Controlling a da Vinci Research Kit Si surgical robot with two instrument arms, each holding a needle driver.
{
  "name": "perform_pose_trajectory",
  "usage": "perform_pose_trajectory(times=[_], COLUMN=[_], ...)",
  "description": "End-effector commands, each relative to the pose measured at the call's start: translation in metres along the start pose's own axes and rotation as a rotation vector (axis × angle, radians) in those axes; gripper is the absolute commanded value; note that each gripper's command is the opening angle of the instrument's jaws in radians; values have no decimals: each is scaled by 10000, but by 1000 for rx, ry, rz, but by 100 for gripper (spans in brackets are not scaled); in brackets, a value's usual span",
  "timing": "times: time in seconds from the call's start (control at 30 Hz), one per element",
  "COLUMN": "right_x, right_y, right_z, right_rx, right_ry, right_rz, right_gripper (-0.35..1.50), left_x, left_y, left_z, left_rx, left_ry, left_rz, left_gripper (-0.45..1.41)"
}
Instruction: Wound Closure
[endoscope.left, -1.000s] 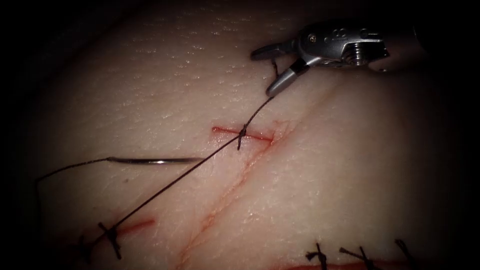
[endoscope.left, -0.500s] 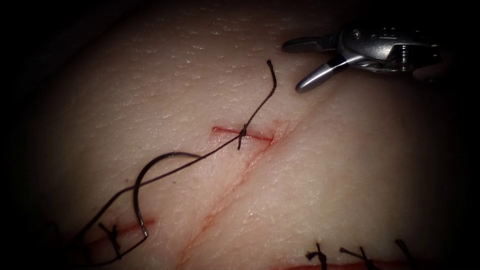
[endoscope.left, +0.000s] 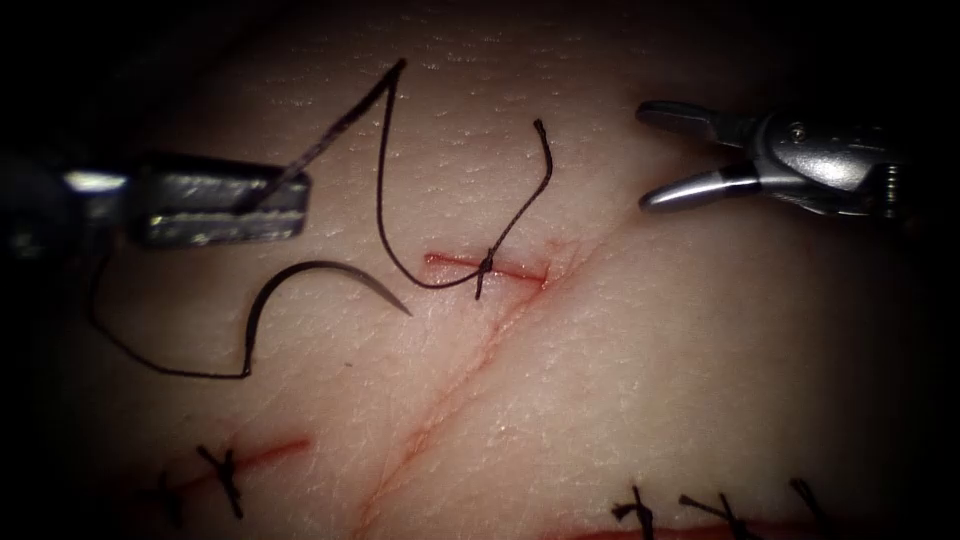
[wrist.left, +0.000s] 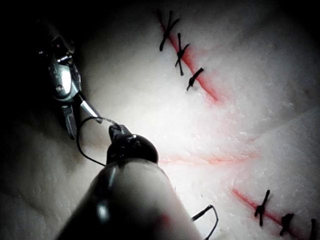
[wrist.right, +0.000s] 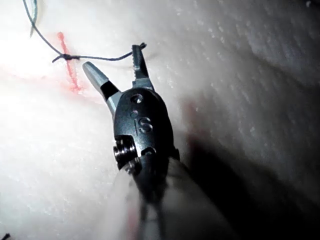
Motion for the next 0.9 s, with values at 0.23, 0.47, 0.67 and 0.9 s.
perform_pose_trajectory(times=[0.23,0.47,0.67,0.9], right_x=[27,38,32,21], right_y=[2,8,7,-4], right_z=[16,63,113,167], right_rx=[-24,-72,-64,15], right_ry=[79,78,84,110], right_rz=[-82,-140,-157,-192], right_gripper=[-35,-35,-35,-35], left_x=[-30,-46,-44,-36], left_y=[-11,-6,-3,-2], left_z=[37,37,25,17], left_rx=[7,-9,-27,-35], left_ry=[-36,-37,-33,-24], left_rz=[20,48,80,100], left_gripper=[-45,-45,-45,-45])
